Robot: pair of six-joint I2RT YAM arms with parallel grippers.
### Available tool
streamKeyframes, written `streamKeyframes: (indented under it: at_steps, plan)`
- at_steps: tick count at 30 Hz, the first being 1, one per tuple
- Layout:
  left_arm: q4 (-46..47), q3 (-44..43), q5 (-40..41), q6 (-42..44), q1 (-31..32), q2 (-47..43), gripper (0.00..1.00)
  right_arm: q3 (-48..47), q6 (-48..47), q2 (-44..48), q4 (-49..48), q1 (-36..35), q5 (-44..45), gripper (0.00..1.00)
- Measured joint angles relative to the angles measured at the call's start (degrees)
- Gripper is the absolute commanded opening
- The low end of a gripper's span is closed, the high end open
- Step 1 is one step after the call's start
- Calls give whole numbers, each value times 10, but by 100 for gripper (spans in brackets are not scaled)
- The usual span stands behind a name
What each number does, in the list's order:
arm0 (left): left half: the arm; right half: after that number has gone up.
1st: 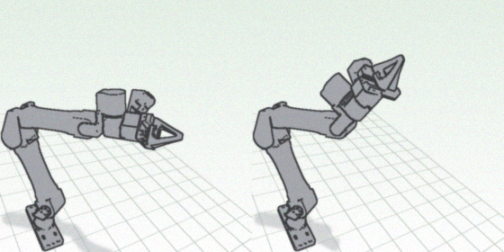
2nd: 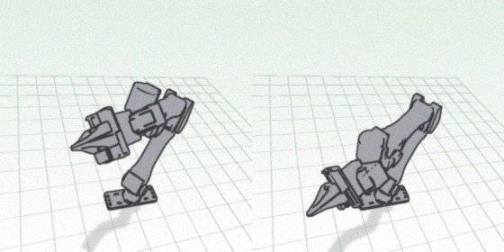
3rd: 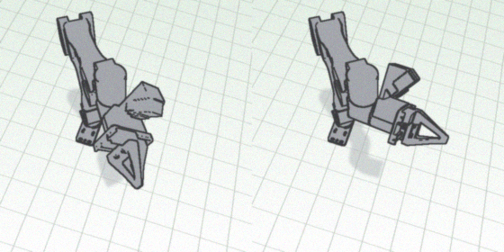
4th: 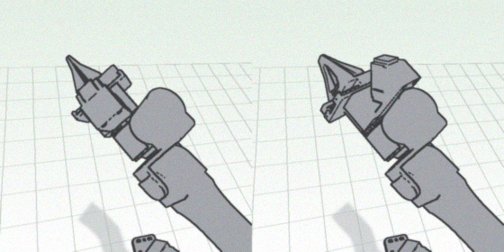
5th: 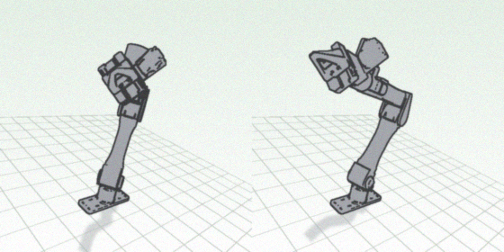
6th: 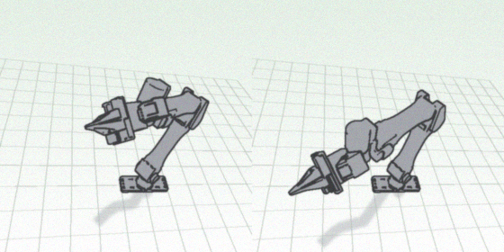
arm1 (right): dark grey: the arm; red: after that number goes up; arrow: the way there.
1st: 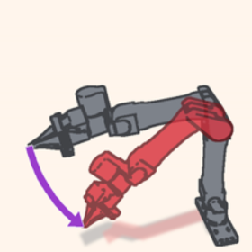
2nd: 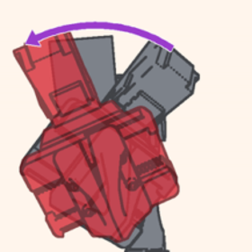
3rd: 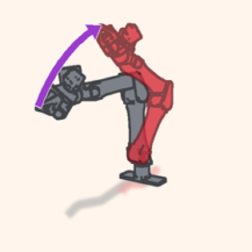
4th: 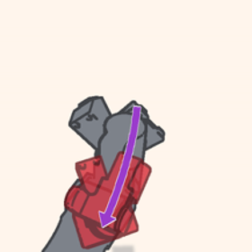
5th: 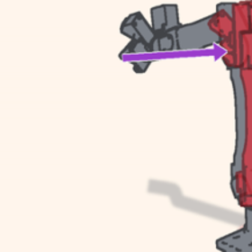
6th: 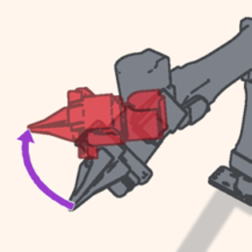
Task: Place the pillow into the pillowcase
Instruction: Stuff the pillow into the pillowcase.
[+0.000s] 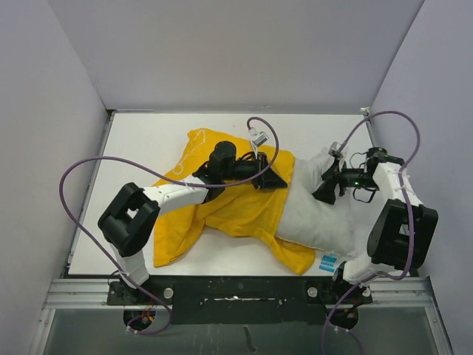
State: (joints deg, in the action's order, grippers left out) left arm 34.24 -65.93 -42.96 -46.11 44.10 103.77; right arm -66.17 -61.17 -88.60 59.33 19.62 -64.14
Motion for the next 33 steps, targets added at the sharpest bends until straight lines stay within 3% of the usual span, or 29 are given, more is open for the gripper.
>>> streamKeyframes:
  at_steps: [1,3,5,11,17,21,23,25,27,29,33]
  plan:
    - [-10,-1,0,8,1,-8,0,22,11,0,-13,-23,12,37]
    - [-27,-8,-2,21,1,-15,0,30,35,0,-32,-61,27,10]
    - [-50,-25,-3,36,0,-16,0,16,59,0,-35,-75,21,1]
    - [-151,-151,-13,67,-23,-2,0,-5,177,17,-113,-81,-14,0]
    - [-282,-485,-37,94,-40,129,0,-14,448,97,-418,-111,-2,0]
    - [-332,-608,-48,107,-40,169,0,-5,568,131,-626,-116,-2,0]
    - [-331,-598,-55,121,-37,162,0,39,564,153,-689,-116,-13,0]
    - [-322,-514,-49,147,-29,131,0,98,490,176,-680,-121,-26,0]
    - [-300,-374,-26,174,-15,86,19,134,361,182,-577,-132,-27,0]
    - [-273,-215,9,196,5,49,30,156,236,178,-468,-147,-15,0]
    - [-265,-36,107,221,41,28,51,210,40,183,-319,-163,9,1]
